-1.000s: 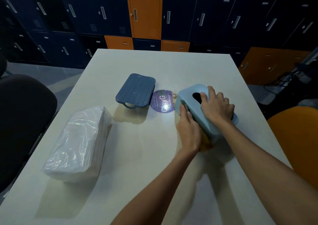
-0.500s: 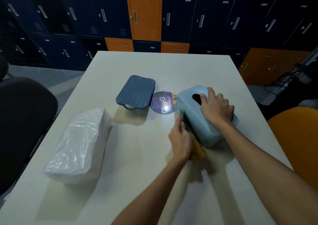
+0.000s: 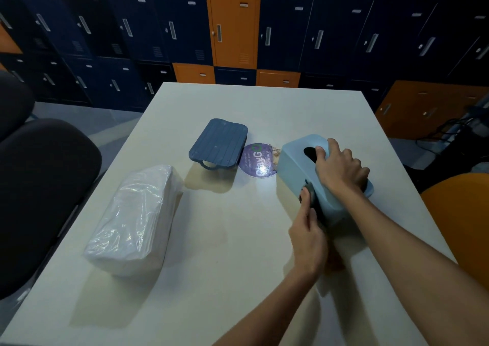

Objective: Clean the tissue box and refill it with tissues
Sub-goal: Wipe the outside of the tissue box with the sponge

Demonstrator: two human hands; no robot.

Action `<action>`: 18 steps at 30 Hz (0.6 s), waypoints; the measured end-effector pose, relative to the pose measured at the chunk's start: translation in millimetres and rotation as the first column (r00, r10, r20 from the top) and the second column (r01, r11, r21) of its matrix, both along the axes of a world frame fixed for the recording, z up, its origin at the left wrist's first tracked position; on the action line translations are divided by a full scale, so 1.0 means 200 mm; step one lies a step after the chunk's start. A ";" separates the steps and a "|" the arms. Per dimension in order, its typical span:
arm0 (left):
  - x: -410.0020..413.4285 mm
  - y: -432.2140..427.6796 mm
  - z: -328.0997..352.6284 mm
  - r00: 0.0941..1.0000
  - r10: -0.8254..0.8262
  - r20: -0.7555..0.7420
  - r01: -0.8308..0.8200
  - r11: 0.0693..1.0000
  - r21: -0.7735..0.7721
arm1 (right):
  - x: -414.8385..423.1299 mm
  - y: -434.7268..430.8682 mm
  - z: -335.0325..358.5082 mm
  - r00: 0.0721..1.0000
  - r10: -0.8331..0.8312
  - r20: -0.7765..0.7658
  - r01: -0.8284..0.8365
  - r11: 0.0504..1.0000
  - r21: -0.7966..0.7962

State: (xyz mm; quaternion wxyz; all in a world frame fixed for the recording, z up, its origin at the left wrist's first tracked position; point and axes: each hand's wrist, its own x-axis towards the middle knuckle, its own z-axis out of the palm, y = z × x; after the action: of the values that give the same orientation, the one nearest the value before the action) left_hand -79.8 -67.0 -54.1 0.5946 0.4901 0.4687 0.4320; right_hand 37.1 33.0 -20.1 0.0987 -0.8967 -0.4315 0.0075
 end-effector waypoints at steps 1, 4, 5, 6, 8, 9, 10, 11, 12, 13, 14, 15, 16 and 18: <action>-0.03 0.00 -0.03 0.999 -0.050 -0.005 0.050 0.999 -0.001 | 0.00 0.00 0.01 1.000 0.000 -0.006 0.000 1.000 -0.009; -0.17 0.07 -0.07 0.993 -0.058 0.103 0.068 0.993 -0.092 | -0.01 -0.01 0.03 0.999 0.003 -0.047 -0.006 0.998 -0.059; -0.21 0.12 -0.07 0.983 0.024 0.182 0.011 0.982 -0.190 | -0.01 -0.01 0.05 0.998 0.004 -0.068 -0.009 0.997 -0.073; -0.25 0.17 -0.06 0.953 0.135 0.273 -0.036 0.941 -0.338 | -0.01 -0.01 0.06 0.996 0.006 -0.092 -0.015 0.996 -0.091; -0.32 0.27 0.00 0.844 0.282 0.456 0.046 0.810 -0.585 | 0.00 -0.02 0.09 0.992 0.019 -0.126 -0.038 0.988 -0.146; -0.35 0.32 0.04 0.788 0.297 0.539 0.127 0.779 -0.614 | 0.01 -0.02 0.11 0.991 0.027 -0.133 -0.051 0.982 -0.181; -0.39 0.37 0.07 0.740 0.317 0.593 0.157 0.776 -0.611 | 0.02 -0.02 0.14 0.991 0.034 -0.133 -0.062 0.975 -0.211; -0.41 0.41 0.09 0.714 0.345 0.609 0.143 0.780 -0.609 | 0.03 -0.03 0.16 0.991 0.037 -0.129 -0.066 0.971 -0.228; -0.44 0.45 0.11 0.703 0.363 0.612 0.126 0.783 -0.610 | 0.04 -0.03 0.18 0.991 0.039 -0.126 -0.067 0.973 -0.222; -0.45 0.48 0.13 0.708 0.364 0.605 0.117 0.785 -0.609 | 0.05 -0.02 0.20 0.991 0.050 -0.127 -0.074 0.978 -0.194; -0.45 0.52 0.15 0.716 0.352 0.603 0.124 0.786 -0.606 | 0.06 -0.02 0.20 0.989 0.076 -0.127 -0.095 0.983 -0.154; -0.44 0.55 0.16 0.741 0.334 0.583 0.129 0.781 -0.611 | 0.06 -0.03 0.19 0.984 0.123 -0.125 -0.137 0.984 -0.113; -0.43 0.58 0.18 0.781 0.304 0.546 0.132 0.774 -0.620 | 0.07 -0.03 0.17 0.976 0.180 -0.125 -0.191 0.978 -0.083; -0.38 0.64 0.18 0.876 0.216 0.431 0.084 0.812 -0.578 | 0.06 -0.05 0.11 0.959 0.248 -0.133 -0.259 0.964 -0.066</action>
State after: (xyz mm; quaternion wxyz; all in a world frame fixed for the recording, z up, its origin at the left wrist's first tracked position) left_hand -155.2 60.7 -17.7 0.7958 0.1461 0.4338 0.3964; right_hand 49.1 23.2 2.3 0.0864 -0.8351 -0.5352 0.0935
